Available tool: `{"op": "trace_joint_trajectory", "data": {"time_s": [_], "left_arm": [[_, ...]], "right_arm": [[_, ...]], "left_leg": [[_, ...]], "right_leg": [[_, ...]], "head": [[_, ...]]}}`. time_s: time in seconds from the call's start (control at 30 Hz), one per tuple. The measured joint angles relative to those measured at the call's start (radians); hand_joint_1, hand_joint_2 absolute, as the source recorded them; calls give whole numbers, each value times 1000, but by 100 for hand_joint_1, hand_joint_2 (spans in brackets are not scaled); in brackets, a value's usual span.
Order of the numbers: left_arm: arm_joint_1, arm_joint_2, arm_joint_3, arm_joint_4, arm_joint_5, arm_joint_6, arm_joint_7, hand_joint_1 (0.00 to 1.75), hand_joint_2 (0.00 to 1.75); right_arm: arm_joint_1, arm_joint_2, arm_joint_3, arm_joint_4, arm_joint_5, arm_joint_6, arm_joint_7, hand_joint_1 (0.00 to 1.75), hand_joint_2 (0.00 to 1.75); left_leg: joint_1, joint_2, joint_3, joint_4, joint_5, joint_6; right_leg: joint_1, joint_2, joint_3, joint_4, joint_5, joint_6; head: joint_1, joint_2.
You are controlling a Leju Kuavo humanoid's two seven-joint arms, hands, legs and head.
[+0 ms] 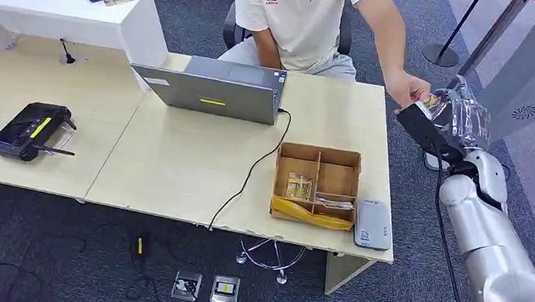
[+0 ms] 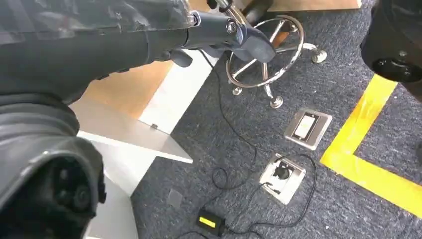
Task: Pass the card to the sensor for recognition and then transmit it.
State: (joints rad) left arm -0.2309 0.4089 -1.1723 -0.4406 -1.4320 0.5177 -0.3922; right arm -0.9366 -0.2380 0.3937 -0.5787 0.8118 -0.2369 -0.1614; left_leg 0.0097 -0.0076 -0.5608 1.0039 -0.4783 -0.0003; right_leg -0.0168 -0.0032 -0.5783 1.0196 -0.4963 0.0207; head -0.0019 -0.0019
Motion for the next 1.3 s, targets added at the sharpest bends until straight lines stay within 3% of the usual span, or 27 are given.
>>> {"op": "trace_joint_trajectory", "data": {"time_s": [0.1,0.27,0.47,0.7,0.9,1.03,1.3], "left_arm": [[4,1,0,0,-2,-2,0,0,0],[26,0,0,0,-8,-9,32,0,0],[43,0,-1,0,-12,-18,44,0,0],[45,-1,-1,0,-3,-27,44,0,0],[45,-1,-2,0,-2,-35,44,0,0],[45,0,-2,0,-15,-36,44,0,0],[45,0,-4,0,-37,-46,44,0,0]], "right_arm": [[1,2,-1,3,-60,27,0,0,175],[37,0,-3,-44,-239,173,26,0,175],[157,-38,-15,-243,-500,338,109,0,175],[308,-90,-32,-467,-698,400,163,0,175],[421,-132,-60,-590,-752,406,183,0,175],[492,-156,-80,-663,-762,448,193,0,175],[593,-194,-93,-845,-729,530,278,0,175]], "left_leg": [[0,0,0,0,0,0],[0,0,1,0,0,0],[0,0,0,0,0,0],[0,0,1,0,0,0],[0,0,1,0,0,0],[0,0,1,0,0,0],[0,0,1,0,0,0]], "right_leg": [[0,1,0,0,0,0],[0,1,0,0,0,0],[0,0,0,0,0,0],[0,0,0,-1,0,0],[0,0,0,-1,0,0],[0,0,0,-1,0,0],[0,1,0,-1,0,0]], "head": [[0,0],[0,0],[0,0],[0,0],[0,0],[0,0],[0,0]]}}
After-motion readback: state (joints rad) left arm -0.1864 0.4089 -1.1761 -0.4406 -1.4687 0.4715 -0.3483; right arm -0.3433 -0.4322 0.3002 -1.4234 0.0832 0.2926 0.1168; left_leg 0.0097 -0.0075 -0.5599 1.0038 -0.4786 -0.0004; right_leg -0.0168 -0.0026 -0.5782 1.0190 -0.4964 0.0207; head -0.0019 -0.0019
